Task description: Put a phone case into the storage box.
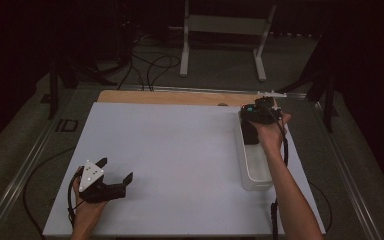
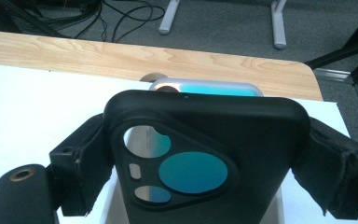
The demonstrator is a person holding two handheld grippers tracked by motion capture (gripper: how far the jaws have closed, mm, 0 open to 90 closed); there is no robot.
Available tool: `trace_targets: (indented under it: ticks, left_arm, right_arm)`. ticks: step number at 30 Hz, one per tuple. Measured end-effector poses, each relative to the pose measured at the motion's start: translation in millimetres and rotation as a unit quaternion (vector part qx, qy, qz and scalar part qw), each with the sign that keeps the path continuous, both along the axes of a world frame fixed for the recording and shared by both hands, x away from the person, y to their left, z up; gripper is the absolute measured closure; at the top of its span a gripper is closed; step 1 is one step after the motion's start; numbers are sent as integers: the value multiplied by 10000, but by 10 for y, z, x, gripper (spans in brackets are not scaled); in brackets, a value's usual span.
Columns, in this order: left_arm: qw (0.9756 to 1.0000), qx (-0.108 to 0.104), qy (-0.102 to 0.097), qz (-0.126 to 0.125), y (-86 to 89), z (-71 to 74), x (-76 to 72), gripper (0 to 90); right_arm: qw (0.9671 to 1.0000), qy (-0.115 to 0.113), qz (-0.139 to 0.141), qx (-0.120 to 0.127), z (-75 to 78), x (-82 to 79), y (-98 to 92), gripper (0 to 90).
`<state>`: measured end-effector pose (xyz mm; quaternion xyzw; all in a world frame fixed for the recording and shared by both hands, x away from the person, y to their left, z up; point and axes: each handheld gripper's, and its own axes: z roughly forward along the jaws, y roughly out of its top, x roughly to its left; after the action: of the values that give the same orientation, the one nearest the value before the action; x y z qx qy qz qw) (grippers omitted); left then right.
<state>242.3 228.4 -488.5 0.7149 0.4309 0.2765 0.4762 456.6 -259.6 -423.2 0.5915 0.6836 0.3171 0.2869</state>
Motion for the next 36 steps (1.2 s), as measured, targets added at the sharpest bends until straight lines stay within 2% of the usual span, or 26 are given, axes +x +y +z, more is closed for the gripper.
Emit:
trace_targets:
  ticks: [12,17,26,36]
  left_arm:
    - [10000,-7,3,9,2,3,-1,7]
    - [10000,-2,5,13,4,4,-3,7]
    - [10000,-1,0,10,5,6,-7,7]
    - [10000,-9,-1,10,7,6,-7,7]
  right_arm:
    - [9999,5,-108,111,-20,31,-8,110]
    - [9999,0,-37,158,-23,37,-14,97]
    - [9996,-141,-10,231,40,14,-58,95]
    - [9990,-279,297,206,138,-65,-40,95]
